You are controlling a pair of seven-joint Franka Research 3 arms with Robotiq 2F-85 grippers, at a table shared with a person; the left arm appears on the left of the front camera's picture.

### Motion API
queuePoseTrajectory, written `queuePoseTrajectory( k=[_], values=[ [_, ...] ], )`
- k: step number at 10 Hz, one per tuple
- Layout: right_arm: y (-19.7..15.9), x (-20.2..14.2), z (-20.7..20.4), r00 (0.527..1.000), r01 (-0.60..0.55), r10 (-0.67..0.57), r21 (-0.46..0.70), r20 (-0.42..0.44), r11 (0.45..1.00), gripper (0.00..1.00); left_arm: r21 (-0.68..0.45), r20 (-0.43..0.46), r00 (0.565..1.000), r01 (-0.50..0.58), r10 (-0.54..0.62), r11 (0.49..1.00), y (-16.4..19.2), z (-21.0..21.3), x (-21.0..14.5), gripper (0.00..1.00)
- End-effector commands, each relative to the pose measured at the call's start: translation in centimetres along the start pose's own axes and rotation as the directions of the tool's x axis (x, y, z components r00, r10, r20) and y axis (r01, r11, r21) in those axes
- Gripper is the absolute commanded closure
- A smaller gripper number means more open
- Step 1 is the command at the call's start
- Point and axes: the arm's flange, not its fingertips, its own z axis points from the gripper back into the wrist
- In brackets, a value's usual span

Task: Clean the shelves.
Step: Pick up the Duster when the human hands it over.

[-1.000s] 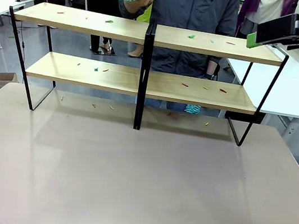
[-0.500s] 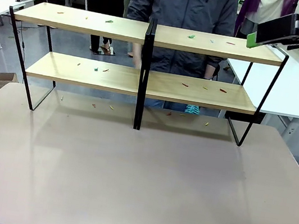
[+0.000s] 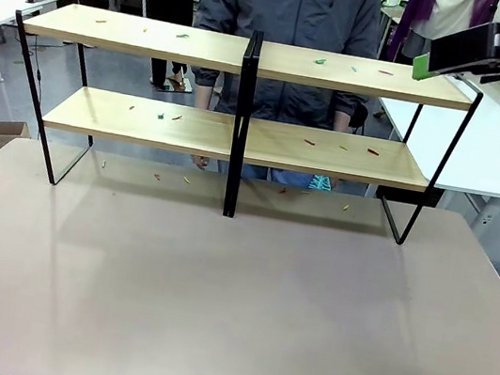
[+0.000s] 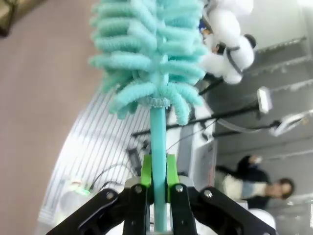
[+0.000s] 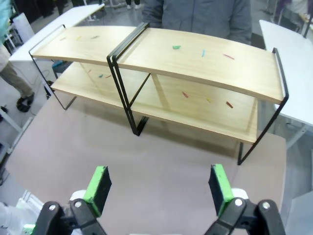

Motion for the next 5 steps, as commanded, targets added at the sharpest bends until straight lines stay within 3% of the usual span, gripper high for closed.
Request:
queuePoseTrajectory(
  k=[1,2,3,5],
  values=[
    [-0.1,0.0,0.0,1.0,0.002,-0.002,-0.01,0.003,1.0,0.0,0.155,-0.138,0.989,0.072,-0.051,0.985,0.8,-2.1,-2.3,1.0],
    [-0.1,0.0,0.0,1.0,0.002,-0.002,-0.01,0.003,1.0,0.0,0.296,-0.222,0.975,0.056,0.012,0.954,1.2,-2.9,-2.0,1.0],
    [-0.1,0.0,0.0,1.0,0.002,-0.002,-0.01,0.003,1.0,0.0,0.064,-0.09,0.996,0.027,-0.022,0.998,-0.1,-0.9,-2.0,1.0],
    [-0.1,0.0,0.0,1.0,0.002,-0.002,-0.01,0.003,1.0,0.0,0.064,-0.09,0.996,0.027,-0.022,0.998,-0.1,-0.9,-2.0,1.0]
  ],
)
